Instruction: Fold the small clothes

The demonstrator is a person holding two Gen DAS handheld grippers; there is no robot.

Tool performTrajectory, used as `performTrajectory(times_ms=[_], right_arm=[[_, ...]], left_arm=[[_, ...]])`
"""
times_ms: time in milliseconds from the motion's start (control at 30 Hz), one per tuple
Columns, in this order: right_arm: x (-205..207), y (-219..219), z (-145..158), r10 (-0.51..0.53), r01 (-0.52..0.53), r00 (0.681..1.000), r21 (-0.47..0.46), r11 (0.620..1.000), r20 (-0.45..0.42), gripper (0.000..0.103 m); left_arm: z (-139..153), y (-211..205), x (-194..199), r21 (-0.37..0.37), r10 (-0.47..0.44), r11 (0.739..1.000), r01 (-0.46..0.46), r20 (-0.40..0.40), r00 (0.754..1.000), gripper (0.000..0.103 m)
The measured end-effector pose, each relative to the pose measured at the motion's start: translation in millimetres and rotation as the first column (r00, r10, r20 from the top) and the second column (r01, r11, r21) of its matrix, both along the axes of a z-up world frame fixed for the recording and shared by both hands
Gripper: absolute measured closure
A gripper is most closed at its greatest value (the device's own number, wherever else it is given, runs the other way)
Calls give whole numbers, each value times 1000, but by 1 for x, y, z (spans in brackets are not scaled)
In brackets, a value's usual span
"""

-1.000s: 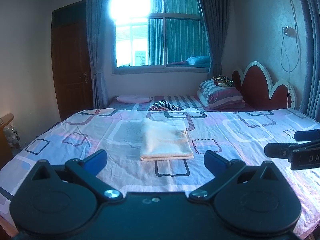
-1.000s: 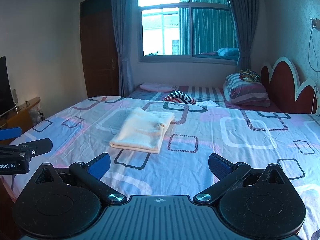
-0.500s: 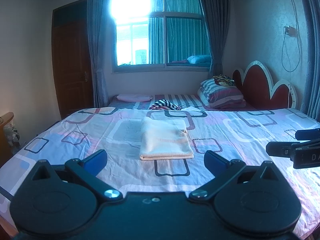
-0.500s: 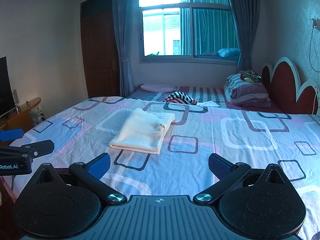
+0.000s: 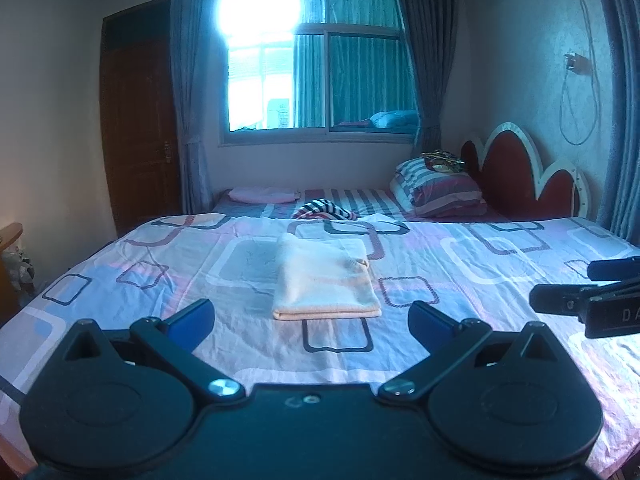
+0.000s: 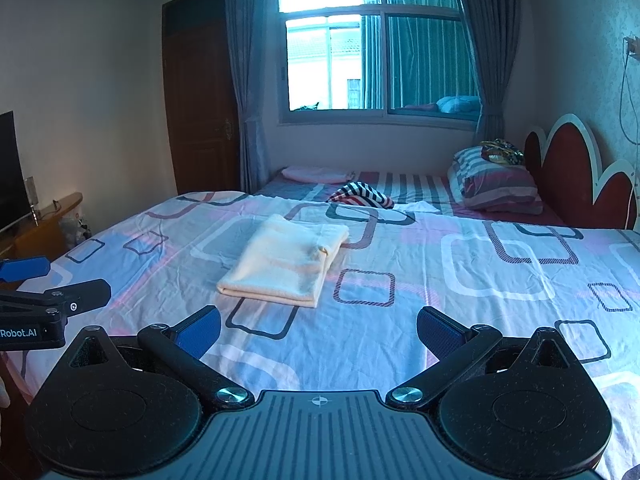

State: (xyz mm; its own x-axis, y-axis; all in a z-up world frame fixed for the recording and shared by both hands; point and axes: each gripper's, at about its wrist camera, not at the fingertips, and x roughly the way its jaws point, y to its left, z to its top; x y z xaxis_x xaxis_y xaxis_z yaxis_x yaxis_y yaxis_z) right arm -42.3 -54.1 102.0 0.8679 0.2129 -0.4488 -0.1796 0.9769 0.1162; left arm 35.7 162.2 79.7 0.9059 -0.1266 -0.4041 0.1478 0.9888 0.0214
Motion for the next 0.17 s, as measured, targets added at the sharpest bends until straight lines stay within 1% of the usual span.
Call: performTrajectory(times_ms=[167], right_arm=[[0,0,1,10,-10,1000,-2,1000,7,0]], left_arm=[[-1,0,1,-24,-11,1000,10,-16,1000,1]])
